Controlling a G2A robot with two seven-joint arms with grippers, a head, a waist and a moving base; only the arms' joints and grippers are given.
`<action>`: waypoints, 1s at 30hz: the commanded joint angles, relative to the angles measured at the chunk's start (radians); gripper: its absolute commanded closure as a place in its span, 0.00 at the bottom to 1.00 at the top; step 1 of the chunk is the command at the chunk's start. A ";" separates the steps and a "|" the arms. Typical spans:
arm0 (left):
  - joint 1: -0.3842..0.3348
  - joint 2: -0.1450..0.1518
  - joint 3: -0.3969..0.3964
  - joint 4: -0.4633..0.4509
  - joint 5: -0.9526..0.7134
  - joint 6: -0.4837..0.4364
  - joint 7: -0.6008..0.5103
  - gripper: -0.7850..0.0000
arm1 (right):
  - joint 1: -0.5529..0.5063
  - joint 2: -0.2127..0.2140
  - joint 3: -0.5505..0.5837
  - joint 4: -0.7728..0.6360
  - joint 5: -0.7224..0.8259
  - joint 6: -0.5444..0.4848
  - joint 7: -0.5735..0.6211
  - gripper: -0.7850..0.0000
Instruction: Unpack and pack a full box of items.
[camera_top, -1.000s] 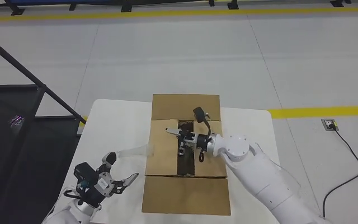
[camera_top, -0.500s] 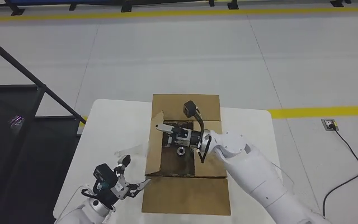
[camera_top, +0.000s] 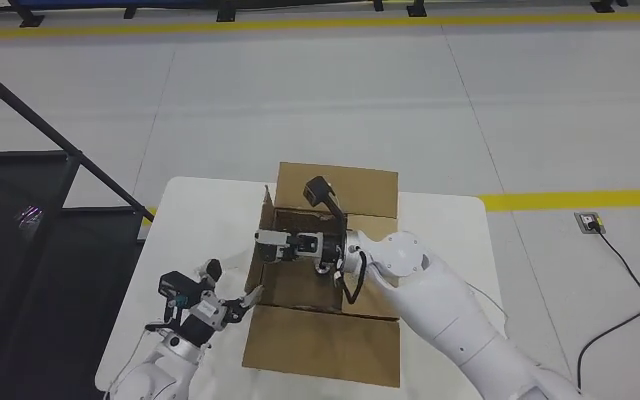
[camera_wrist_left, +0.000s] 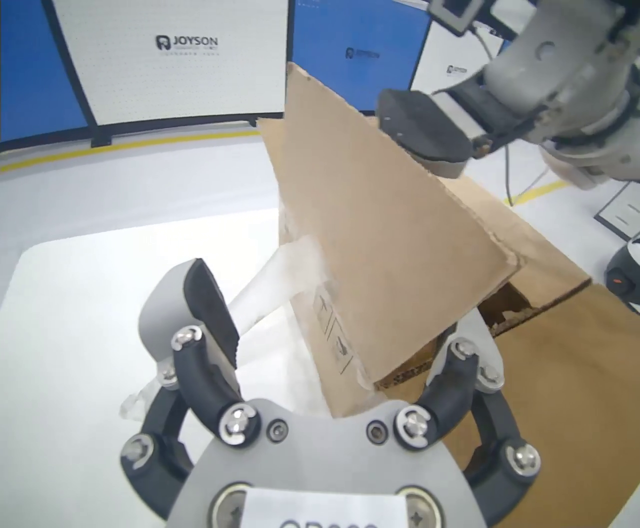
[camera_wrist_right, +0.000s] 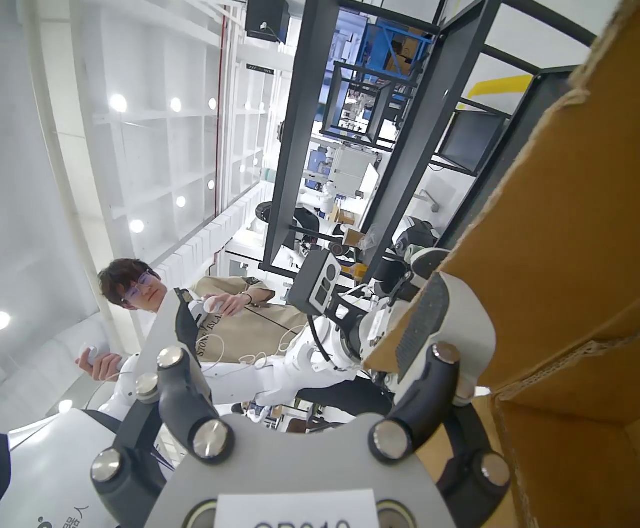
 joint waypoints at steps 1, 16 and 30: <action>0.008 -0.002 -0.008 0.007 -0.007 0.026 0.011 0.00 | -0.005 -0.001 0.006 -0.003 -0.007 -0.019 0.007 0.00; 0.013 -0.004 -0.120 0.082 -0.093 0.078 -0.009 0.00 | -0.095 0.024 0.092 -0.081 -0.065 -0.046 0.042 0.00; -0.030 -0.001 -0.144 0.190 -0.046 0.056 -0.098 0.00 | -0.309 0.082 0.257 -0.356 -0.261 -0.153 -0.026 0.00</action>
